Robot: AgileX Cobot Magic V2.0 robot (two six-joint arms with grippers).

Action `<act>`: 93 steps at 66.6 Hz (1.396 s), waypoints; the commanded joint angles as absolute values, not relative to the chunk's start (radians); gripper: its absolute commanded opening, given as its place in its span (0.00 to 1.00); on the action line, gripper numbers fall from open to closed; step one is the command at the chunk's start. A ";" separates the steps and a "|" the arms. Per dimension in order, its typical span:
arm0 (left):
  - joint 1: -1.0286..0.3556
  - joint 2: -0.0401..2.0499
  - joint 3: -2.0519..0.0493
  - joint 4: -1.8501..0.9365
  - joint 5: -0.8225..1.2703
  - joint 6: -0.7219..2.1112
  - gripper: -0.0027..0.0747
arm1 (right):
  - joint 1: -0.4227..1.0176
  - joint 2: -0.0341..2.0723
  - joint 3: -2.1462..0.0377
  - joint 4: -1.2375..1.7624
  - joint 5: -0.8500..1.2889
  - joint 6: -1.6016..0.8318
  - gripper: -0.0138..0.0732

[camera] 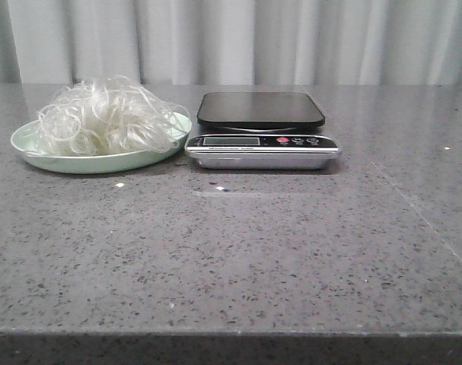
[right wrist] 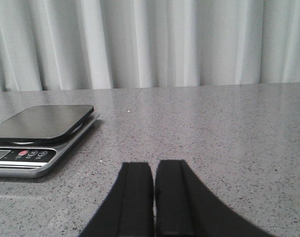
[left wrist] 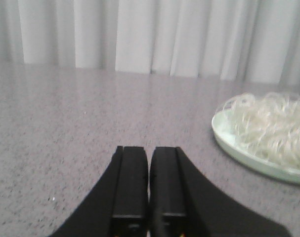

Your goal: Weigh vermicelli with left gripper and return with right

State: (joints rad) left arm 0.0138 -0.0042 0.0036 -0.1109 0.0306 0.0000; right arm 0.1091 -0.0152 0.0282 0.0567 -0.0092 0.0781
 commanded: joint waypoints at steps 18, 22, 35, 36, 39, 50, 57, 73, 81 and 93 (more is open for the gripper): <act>0.006 0.031 -0.244 -0.092 -0.038 -0.008 0.20 | 0.108 -0.028 0.019 0.056 -0.092 0.079 0.38; 0.006 0.083 -0.333 -0.092 0.079 -0.008 0.20 | 0.108 -0.028 0.019 0.056 -0.092 0.079 0.38; 0.005 0.276 -0.534 -0.113 0.378 0.000 0.20 | 0.108 -0.028 0.019 0.056 -0.092 0.079 0.38; 0.002 0.285 -0.536 -0.113 0.378 0.000 0.20 | 0.108 -0.028 0.019 0.056 -0.092 0.079 0.38; -0.010 0.309 -0.538 -0.113 0.360 0.000 0.20 | 0.108 -0.028 0.019 0.056 -0.092 0.079 0.38; -0.028 0.378 -0.535 -0.115 0.371 0.000 0.20 | 0.108 -0.028 0.019 0.056 -0.092 0.079 0.38; -0.028 0.413 -0.530 -0.115 0.368 0.000 0.20 | 0.108 -0.028 0.019 0.056 -0.092 0.079 0.38; -0.077 0.482 -0.543 -0.138 0.351 0.000 0.37 | 0.108 -0.028 0.019 0.056 -0.092 0.079 0.38; -0.141 0.526 -0.577 -0.138 0.346 0.007 0.64 | 0.108 -0.028 0.019 0.056 -0.092 0.079 0.38; -0.232 0.664 -0.682 -0.138 0.342 0.007 0.86 | 0.108 -0.028 0.019 0.056 -0.092 0.079 0.38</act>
State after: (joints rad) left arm -0.1904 0.5885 -0.5973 -0.1241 0.4298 0.0077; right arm 0.1091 -0.0152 0.0282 0.0567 -0.0092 0.0781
